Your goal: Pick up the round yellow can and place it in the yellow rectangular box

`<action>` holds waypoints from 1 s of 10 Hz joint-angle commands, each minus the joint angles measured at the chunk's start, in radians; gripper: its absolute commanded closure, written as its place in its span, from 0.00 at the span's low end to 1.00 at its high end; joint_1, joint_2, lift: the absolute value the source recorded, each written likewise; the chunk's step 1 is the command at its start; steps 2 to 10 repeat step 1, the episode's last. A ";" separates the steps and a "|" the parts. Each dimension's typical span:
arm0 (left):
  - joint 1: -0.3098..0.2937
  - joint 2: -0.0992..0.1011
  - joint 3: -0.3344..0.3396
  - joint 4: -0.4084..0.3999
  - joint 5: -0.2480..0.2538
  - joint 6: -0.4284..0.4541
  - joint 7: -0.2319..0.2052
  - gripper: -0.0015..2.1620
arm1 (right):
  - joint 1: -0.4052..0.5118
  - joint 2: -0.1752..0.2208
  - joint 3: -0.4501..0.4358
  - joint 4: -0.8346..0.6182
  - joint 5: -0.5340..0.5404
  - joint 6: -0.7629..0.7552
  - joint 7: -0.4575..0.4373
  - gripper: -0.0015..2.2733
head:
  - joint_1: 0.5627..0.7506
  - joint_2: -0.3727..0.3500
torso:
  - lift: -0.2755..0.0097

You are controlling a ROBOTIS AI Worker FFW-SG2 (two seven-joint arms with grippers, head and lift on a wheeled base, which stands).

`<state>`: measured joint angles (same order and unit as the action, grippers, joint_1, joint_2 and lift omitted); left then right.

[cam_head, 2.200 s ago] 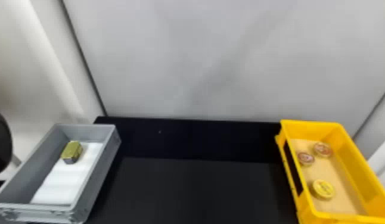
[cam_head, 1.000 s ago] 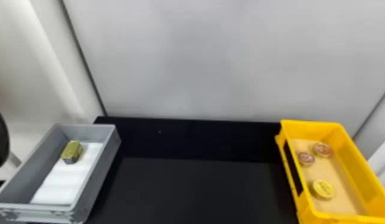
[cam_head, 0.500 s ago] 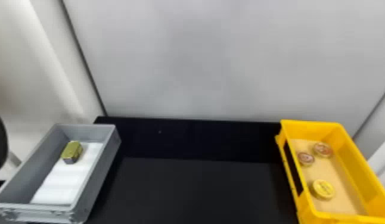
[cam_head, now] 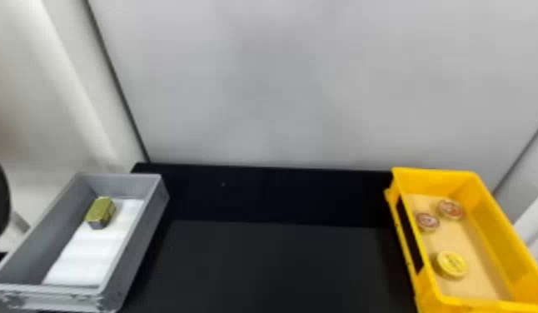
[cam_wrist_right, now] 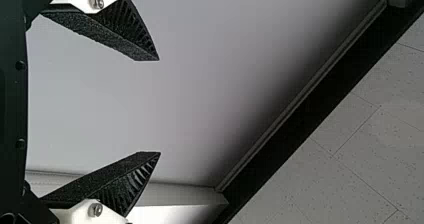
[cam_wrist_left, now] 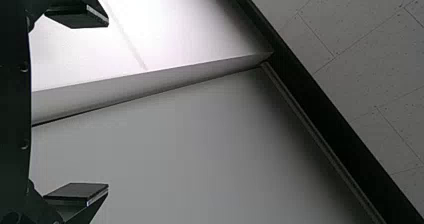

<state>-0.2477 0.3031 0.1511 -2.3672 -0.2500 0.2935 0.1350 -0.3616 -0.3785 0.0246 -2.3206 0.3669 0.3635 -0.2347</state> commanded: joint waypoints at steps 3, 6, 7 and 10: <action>-0.002 0.001 -0.001 -0.001 0.000 0.003 0.000 0.05 | 0.001 0.000 0.000 0.000 0.001 0.000 0.000 0.05 | 0.53 0.59 | 0.93; -0.002 0.001 -0.001 -0.001 0.000 0.003 0.000 0.05 | 0.001 0.000 0.000 0.000 0.001 0.000 0.000 0.05 | 0.53 0.59 | 0.93; -0.002 0.001 -0.001 -0.001 0.000 0.003 0.000 0.05 | 0.001 0.000 0.000 0.000 0.001 0.000 0.000 0.05 | 0.53 0.59 | 0.93; -0.002 0.001 -0.001 -0.001 0.000 0.003 0.000 0.05 | 0.001 0.000 0.000 0.000 0.001 0.000 0.000 0.05 | 0.53 0.59 | 0.93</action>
